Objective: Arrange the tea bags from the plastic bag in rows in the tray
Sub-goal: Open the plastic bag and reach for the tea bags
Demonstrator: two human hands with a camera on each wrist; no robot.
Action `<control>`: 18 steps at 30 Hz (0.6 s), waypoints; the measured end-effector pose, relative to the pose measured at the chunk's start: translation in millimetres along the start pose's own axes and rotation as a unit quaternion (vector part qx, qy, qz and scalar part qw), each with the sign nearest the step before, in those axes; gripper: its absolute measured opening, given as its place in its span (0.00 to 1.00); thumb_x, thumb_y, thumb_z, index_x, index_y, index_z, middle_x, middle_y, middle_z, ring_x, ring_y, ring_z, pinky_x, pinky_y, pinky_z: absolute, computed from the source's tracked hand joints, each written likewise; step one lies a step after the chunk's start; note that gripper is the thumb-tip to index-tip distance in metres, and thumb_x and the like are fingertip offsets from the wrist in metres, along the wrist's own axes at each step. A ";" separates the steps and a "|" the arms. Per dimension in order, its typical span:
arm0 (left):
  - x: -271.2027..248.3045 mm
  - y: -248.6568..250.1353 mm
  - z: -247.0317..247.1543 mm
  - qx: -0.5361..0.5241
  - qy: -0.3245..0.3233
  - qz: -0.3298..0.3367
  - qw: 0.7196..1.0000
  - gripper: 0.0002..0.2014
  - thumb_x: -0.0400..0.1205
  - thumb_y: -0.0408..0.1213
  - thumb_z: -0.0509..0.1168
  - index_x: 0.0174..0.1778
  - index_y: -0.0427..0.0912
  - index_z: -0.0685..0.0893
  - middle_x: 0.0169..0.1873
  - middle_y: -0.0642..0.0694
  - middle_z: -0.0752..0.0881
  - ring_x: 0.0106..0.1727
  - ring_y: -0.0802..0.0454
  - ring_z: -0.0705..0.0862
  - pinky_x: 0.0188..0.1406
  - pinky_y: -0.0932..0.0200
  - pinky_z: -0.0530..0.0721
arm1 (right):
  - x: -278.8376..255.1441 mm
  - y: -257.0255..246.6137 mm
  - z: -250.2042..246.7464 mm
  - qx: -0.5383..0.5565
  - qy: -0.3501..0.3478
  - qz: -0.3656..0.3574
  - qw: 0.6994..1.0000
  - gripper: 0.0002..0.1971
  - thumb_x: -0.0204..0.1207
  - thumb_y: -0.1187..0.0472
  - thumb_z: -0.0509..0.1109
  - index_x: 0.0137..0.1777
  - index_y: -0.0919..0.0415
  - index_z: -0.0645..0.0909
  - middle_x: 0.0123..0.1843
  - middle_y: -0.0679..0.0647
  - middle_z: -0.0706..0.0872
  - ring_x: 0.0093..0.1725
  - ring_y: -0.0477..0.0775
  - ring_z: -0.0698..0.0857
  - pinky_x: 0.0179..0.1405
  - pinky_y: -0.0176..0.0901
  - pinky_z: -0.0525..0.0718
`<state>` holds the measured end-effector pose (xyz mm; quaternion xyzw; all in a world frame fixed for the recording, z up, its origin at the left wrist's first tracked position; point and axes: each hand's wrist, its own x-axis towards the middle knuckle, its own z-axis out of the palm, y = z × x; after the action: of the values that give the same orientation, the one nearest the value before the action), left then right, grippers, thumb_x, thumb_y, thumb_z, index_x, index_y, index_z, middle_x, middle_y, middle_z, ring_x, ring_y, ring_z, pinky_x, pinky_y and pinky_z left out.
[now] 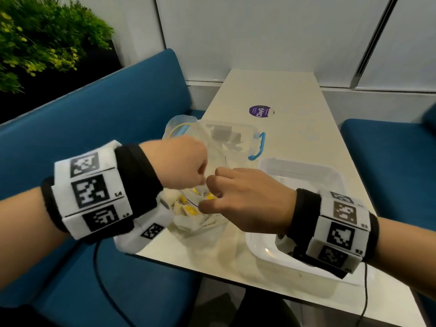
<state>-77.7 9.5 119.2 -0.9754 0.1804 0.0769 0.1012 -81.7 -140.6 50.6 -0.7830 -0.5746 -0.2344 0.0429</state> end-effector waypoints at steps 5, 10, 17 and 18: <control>12.8 -38.0 35.0 -0.030 -0.100 -0.069 0.992 0.17 0.80 0.47 0.64 0.65 0.48 0.80 0.54 0.51 0.83 0.54 0.52 0.79 0.53 0.62 0.74 | -16.1 -3.7 0.4 0.010 0.007 -0.015 1.000 0.16 0.65 0.71 0.56 0.40 0.54 0.83 0.35 0.55 0.78 0.38 0.53 0.65 0.28 0.38 0.61; 8.6 -70.3 34.9 -0.122 -0.079 -0.113 0.983 0.19 0.71 0.40 0.76 0.55 0.56 0.80 0.33 0.62 0.77 0.34 0.63 0.75 0.35 0.66 0.71 | -26.6 -11.1 6.2 0.016 0.002 -0.048 0.999 0.16 0.62 0.73 0.57 0.40 0.53 0.80 0.35 0.53 0.78 0.39 0.52 0.65 0.29 0.41 0.69; 15.0 -23.1 33.1 0.015 -0.138 -0.030 0.990 0.21 0.84 0.53 0.54 0.70 0.51 0.75 0.66 0.51 0.79 0.66 0.50 0.76 0.67 0.57 0.71 | -20.0 -13.5 12.0 0.020 0.041 -0.016 0.999 0.15 0.67 0.72 0.57 0.41 0.56 0.82 0.39 0.56 0.80 0.42 0.54 0.68 0.35 0.45 0.76; 18.4 -10.7 32.8 -0.006 -0.159 -0.008 0.987 0.18 0.85 0.49 0.53 0.65 0.47 0.78 0.61 0.51 0.81 0.60 0.51 0.77 0.63 0.60 0.72 | -19.4 -15.0 11.1 0.025 0.040 -0.019 0.999 0.14 0.67 0.72 0.59 0.42 0.56 0.83 0.39 0.56 0.80 0.43 0.54 0.68 0.36 0.44 0.75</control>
<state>-60.5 20.5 85.9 -0.9526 0.1539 0.2316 0.1234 -96.5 -148.8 29.7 -0.7606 -0.5927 -0.2520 0.0816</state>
